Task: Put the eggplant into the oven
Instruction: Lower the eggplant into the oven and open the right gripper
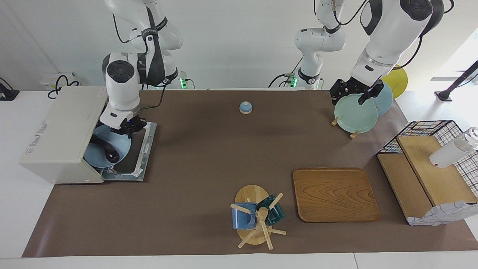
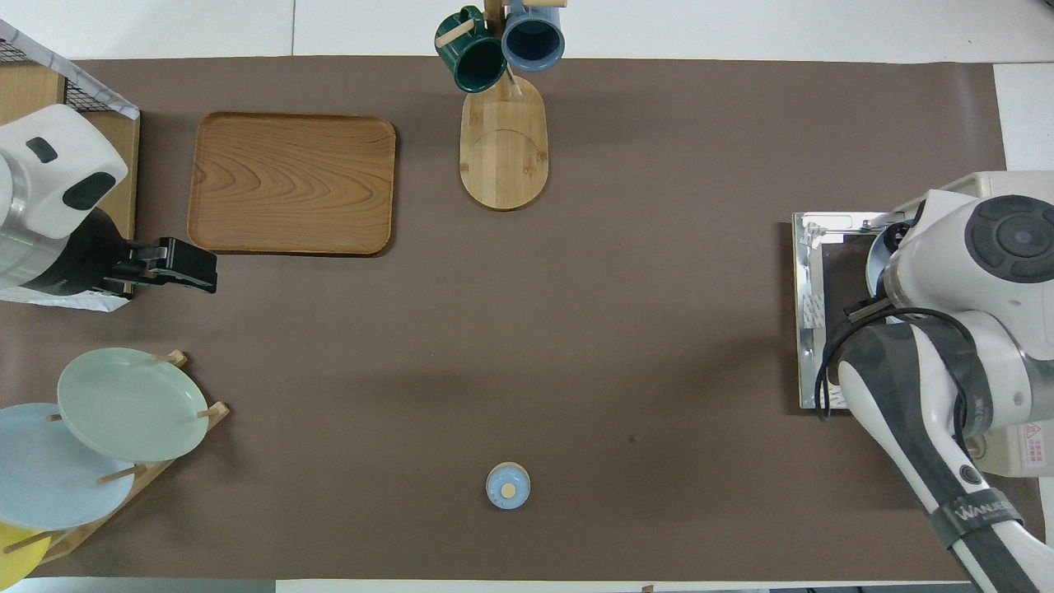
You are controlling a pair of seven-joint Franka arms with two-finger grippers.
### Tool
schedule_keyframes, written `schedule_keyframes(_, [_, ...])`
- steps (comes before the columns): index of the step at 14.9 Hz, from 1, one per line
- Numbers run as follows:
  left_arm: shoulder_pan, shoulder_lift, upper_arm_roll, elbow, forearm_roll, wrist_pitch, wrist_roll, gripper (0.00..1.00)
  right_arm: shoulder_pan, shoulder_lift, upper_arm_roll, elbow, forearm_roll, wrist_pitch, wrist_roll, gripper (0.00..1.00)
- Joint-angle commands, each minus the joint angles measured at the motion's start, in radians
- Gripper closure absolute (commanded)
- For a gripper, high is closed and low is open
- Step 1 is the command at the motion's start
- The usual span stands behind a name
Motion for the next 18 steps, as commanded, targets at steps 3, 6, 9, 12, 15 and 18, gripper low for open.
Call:
schedule_keyframes(3, [0.026, 0.001, -0.016, 0.022, 0.018, -0.026, 0.002, 0.0, -0.024, -0.056, 0.012, -0.094, 0.006, 0.011, 0.0, 1.0])
schedule_keyframes(6, [0.025, 0.001, -0.016, 0.02, 0.018, -0.034, 0.002, 0.0, -0.023, -0.053, 0.012, -0.1, 0.045, 0.013, -0.001, 0.61])
schedule_keyframes(9, [0.025, 0.0, -0.016, 0.02, 0.018, -0.032, 0.002, 0.0, -0.01, -0.041, 0.015, -0.06, 0.06, -0.002, -0.004, 0.46])
schedule_keyframes(12, [0.025, -0.002, -0.018, 0.018, 0.018, -0.032, 0.002, 0.0, 0.058, -0.007, 0.017, 0.027, 0.127, -0.056, 0.0, 0.47])
schedule_keyframes(15, [0.023, -0.006, -0.016, 0.014, 0.018, -0.031, 0.002, 0.0, 0.132, 0.025, 0.017, 0.027, 0.164, 0.031, 0.112, 0.9])
schedule_keyframes(18, [0.023, -0.006, -0.013, 0.011, 0.018, -0.025, 0.001, 0.0, 0.184, 0.085, 0.017, 0.003, 0.163, 0.127, 0.239, 1.0])
